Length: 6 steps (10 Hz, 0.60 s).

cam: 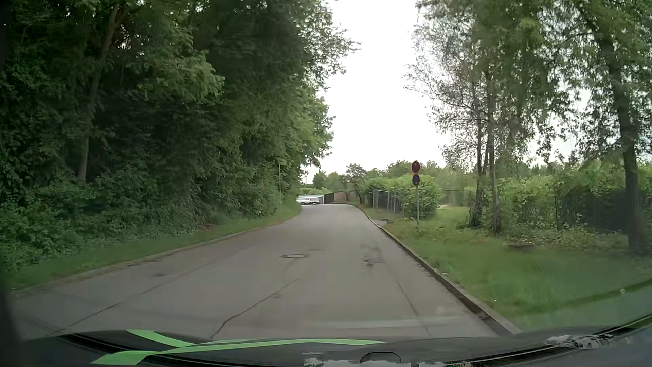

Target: Follow the waypoints while adhering to traffic rules and regulations

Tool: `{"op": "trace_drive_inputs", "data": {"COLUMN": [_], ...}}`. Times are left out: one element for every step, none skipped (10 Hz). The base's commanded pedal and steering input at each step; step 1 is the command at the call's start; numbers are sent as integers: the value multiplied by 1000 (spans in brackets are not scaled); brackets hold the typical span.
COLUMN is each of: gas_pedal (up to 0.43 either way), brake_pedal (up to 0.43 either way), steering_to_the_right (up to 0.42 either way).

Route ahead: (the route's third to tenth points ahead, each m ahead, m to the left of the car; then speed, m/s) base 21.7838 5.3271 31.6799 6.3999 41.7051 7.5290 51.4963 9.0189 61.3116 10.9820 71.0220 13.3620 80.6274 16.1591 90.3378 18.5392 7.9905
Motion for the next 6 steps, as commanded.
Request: {"op": "trace_drive_inputs", "data": {"gas_pedal": [67,67,67,59,59,59], "brake_pedal": [0,0,0,0,0,0], "steering_to_the_right": [-8,-8,-8,-7,-7,-6]}}
